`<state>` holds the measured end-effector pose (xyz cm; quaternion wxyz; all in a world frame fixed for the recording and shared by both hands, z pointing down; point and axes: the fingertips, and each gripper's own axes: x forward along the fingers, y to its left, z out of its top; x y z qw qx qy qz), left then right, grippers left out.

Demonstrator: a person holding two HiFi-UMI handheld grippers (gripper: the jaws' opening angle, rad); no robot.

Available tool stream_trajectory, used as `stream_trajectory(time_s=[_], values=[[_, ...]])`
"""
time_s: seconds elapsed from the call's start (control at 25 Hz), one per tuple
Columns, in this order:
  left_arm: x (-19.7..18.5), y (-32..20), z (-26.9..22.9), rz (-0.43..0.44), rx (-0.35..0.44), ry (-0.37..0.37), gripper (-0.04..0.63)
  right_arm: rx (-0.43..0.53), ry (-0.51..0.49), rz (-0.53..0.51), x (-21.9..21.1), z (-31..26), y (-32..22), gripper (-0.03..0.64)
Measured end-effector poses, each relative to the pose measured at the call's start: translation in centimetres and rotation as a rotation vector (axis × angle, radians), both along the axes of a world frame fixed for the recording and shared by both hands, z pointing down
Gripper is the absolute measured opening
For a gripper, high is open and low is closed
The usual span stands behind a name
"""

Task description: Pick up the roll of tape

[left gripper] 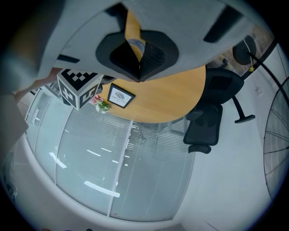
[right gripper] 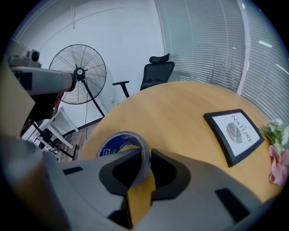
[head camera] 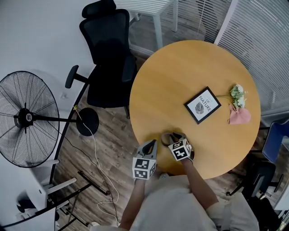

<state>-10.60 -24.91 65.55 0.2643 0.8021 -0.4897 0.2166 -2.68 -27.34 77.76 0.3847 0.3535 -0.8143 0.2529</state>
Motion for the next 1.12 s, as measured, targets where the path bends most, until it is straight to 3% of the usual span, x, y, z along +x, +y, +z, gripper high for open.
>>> stream_trajectory(time_s=[0.6, 1.12], values=[[-0.3, 0.2, -0.6, 0.001, 0.019, -0.003, 0.009, 0.038, 0.033, -0.042, 0.0, -0.1, 0.1, 0.043], [-0.9, 2.0, -2.0, -0.004, 0.053, 0.005, 0.009, 0.102, 0.019, -0.017, -0.1, -2.8, 1.0, 0.043]])
